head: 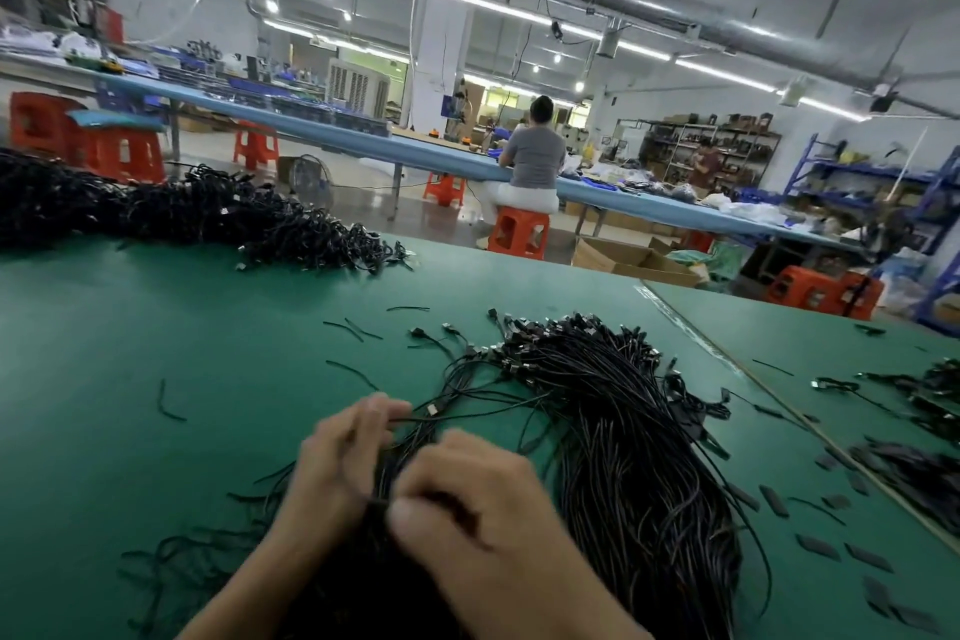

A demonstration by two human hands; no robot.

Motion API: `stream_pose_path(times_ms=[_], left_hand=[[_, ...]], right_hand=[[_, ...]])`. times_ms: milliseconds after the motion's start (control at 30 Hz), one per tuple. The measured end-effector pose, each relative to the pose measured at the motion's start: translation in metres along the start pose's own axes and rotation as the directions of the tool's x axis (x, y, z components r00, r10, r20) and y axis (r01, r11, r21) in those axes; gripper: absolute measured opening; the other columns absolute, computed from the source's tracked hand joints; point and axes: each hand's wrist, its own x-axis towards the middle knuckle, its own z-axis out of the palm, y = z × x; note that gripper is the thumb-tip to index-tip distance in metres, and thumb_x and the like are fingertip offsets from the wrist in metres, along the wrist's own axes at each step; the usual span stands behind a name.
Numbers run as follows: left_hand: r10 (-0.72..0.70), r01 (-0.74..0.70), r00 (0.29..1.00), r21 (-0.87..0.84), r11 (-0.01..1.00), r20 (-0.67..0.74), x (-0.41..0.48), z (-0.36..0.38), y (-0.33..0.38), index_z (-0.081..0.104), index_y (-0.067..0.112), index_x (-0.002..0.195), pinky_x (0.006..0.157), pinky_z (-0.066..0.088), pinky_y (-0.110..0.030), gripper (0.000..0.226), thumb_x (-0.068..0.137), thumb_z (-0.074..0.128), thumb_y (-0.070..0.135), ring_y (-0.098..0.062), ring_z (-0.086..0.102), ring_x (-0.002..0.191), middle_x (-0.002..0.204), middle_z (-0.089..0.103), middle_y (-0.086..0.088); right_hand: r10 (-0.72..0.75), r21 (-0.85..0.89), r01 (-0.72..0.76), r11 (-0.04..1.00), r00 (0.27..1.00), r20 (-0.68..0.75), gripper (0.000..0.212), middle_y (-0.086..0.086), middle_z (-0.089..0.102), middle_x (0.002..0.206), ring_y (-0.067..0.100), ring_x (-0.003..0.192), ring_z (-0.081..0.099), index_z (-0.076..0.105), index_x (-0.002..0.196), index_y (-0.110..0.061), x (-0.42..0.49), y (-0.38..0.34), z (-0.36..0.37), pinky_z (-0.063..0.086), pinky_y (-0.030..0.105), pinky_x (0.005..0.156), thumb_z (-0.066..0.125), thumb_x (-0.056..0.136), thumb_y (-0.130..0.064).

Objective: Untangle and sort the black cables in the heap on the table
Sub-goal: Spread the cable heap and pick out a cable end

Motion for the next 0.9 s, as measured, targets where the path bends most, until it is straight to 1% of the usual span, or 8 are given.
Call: stream_pose_path(times_ms=[200, 300, 433, 500, 567, 700, 767, 900], left_hand=[[-0.059, -0.052, 0.911, -0.256, 0.965, -0.407, 0.01, -0.035, 0.024, 0.066, 0.012, 0.088, 0.082, 0.05, -0.031, 0.051, 0.095, 0.041, 0.055, -0.016, 0.069, 0.089, 0.094, 0.071, -0.005], [0.122, -0.184, 0.87, -0.085, 0.979, -0.479, 0.004, -0.031, 0.036, 0.054, 0.01, 0.075, 0.067, 0.044, -0.025, 0.052, 0.098, 0.042, 0.055, -0.013, 0.056, 0.067, 0.073, 0.058, -0.007], [0.545, -0.47, 0.8, 0.304, 0.829, -0.251, -0.005, -0.021, 0.05, 0.044, 0.021, 0.073, 0.052, 0.032, -0.014, 0.035, 0.099, 0.043, 0.043, -0.003, 0.038, 0.057, 0.063, 0.04, 0.005], [0.679, -0.568, 0.734, 0.515, 0.642, -0.037, -0.009, -0.015, 0.053, 0.049, 0.019, 0.079, 0.064, 0.039, -0.021, 0.023, 0.097, 0.046, 0.033, -0.01, 0.042, 0.066, 0.072, 0.045, 0.008], [0.695, -0.611, 0.704, 0.624, 0.487, 0.147, -0.014, -0.007, 0.052, 0.053, 0.018, 0.086, 0.065, 0.043, -0.033, 0.016, 0.096, 0.045, 0.028, -0.016, 0.044, 0.07, 0.079, 0.048, 0.007], [0.587, -0.667, 0.705, 0.653, 0.359, 0.397, -0.022, -0.004, 0.049, 0.054, 0.023, 0.1, 0.068, 0.038, -0.033, 0.017, 0.096, 0.039, 0.03, -0.015, 0.043, 0.075, 0.088, 0.048, 0.009], [0.539, -0.647, 0.731, 0.674, 0.356, 0.418, -0.022, -0.006, 0.049, 0.056, 0.025, 0.102, 0.07, 0.038, -0.033, 0.021, 0.096, 0.036, 0.029, -0.015, 0.045, 0.077, 0.089, 0.048, 0.011], [0.442, -0.547, 0.829, 0.666, 0.508, 0.343, -0.021, -0.01, 0.048, 0.058, 0.034, 0.099, 0.073, 0.045, -0.03, 0.025, 0.095, 0.034, 0.034, -0.007, 0.053, 0.086, 0.092, 0.055, 0.021]], right_hand=[[0.369, 0.033, -0.403, 0.914, 0.796, -0.48, 0.031, -0.015, 0.057, 0.06, -0.001, 0.054, 0.047, 0.055, 0.063, -0.019, -0.035, 0.07, -0.048, 0.042, 0.014, 0.055, 0.058, 0.092, -0.009], [0.492, -0.158, -0.638, 0.754, 0.707, -0.508, 0.027, -0.007, 0.059, 0.072, 0.005, 0.061, 0.051, 0.06, 0.071, -0.026, -0.048, 0.097, -0.059, 0.044, 0.023, 0.062, 0.054, 0.098, -0.027], [0.567, -0.534, -0.647, 0.545, 0.753, -0.333, 0.022, -0.015, 0.061, 0.118, 0.004, 0.104, 0.058, 0.061, 0.112, -0.041, -0.045, 0.088, -0.049, 0.045, 0.026, 0.095, 0.041, 0.102, -0.041], [0.537, -0.49, -0.563, 0.665, 0.817, -0.209, 0.041, -0.017, 0.047, 0.143, 0.004, 0.13, 0.044, 0.044, 0.143, -0.037, -0.035, 0.079, -0.037, 0.032, 0.024, 0.112, 0.041, 0.103, -0.043], [0.427, -0.298, -0.446, 0.844, 0.895, -0.132, 0.055, -0.024, 0.042, 0.146, -0.002, 0.136, 0.035, 0.031, 0.149, -0.045, -0.024, 0.059, -0.02, 0.027, 0.027, 0.117, 0.039, 0.097, -0.06], [0.302, 0.044, -0.299, 0.953, 0.945, -0.125, 0.064, -0.016, 0.07, 0.089, -0.007, 0.083, 0.061, 0.044, 0.132, -0.056, -0.01, 0.027, 0.005, 0.048, 0.018, 0.079, 0.025, 0.08, -0.086], [0.332, 0.167, -0.302, 0.939, 0.922, -0.199, 0.044, -0.011, 0.067, 0.067, -0.002, 0.061, 0.061, 0.06, 0.116, -0.048, -0.007, 0.024, 0.004, 0.045, 0.015, 0.061, 0.033, 0.091, -0.072], [0.301, 0.009, -0.309, 0.951, 0.919, -0.257, 0.022, -0.022, 0.056, 0.054, -0.001, 0.051, 0.05, 0.072, 0.085, -0.029, -0.009, 0.036, -0.007, 0.039, 0.017, 0.054, 0.056, 0.098, -0.036]])
